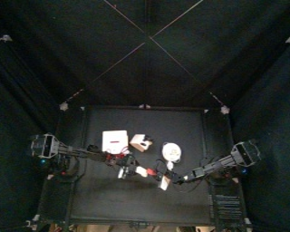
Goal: Put salmon on board
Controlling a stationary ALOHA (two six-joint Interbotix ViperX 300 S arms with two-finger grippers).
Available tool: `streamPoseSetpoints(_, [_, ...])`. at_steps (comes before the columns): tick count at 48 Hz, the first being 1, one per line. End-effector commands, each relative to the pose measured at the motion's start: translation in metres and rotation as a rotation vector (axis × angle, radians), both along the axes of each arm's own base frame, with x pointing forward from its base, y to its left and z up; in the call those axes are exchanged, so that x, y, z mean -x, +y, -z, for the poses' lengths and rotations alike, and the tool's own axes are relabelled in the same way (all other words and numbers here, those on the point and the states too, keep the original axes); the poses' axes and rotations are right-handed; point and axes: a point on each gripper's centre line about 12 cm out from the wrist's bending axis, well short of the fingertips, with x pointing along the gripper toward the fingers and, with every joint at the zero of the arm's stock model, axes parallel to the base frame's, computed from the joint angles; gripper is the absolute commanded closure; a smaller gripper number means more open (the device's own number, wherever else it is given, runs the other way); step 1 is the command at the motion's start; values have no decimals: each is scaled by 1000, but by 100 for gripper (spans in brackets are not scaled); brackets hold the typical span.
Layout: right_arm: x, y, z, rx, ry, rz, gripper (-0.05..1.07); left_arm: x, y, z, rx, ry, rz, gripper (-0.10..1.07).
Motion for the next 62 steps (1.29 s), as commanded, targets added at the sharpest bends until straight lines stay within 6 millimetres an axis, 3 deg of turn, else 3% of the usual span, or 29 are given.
streamPoseSetpoints(1, [-1,0,-11,-11,-30,2,58,-1,0,-6,0,-19,1,40])
streamPoseSetpoints(13, [-1,0,-12,-40,-31,25,58,4,2,-2,-2,-3,-7,40])
streamPoseSetpoints(28, [7,-3,-3,-250,52,209,58,12,6,1,-21,32,-34,40])
streamPoseSetpoints(48, [15,7,60,-381,276,374,58,26,6,1,-26,38,-37,40])
streamPoseSetpoints(62, [13,13,78,-397,313,368,57,30,6,2,-26,41,-37,40])
